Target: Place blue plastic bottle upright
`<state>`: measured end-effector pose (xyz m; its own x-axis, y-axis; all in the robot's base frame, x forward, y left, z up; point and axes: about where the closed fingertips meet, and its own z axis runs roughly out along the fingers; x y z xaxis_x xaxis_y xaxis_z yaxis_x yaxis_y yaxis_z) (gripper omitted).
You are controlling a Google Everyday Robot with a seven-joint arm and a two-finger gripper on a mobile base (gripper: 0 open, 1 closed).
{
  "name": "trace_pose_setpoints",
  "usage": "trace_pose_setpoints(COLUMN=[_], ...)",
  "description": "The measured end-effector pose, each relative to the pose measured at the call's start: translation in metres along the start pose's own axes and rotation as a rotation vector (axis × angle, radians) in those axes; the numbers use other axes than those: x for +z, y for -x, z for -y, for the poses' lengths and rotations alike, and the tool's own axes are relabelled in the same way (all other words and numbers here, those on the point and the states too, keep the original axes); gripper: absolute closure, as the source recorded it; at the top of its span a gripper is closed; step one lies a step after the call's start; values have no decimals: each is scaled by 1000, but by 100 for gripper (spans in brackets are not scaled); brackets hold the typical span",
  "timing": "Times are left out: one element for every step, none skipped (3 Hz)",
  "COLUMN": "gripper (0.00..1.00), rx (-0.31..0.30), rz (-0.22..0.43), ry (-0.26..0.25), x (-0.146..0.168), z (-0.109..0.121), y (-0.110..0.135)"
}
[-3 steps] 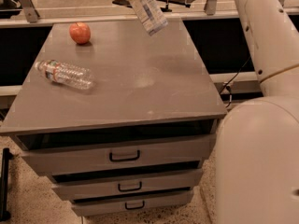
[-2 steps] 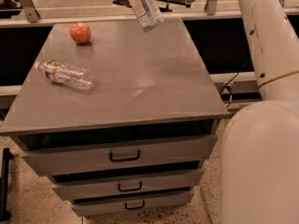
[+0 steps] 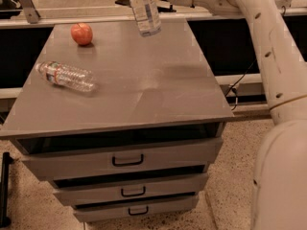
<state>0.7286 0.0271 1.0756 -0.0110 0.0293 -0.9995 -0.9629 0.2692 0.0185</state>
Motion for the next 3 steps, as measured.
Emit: trace_pose_setpoints(gripper=[100,100,100], rx=[-72,-74,-75], rz=[69,66,76], ry=[50,50,48], x=[8,9,9], z=[-20,-20,-20], y=[17,17,13])
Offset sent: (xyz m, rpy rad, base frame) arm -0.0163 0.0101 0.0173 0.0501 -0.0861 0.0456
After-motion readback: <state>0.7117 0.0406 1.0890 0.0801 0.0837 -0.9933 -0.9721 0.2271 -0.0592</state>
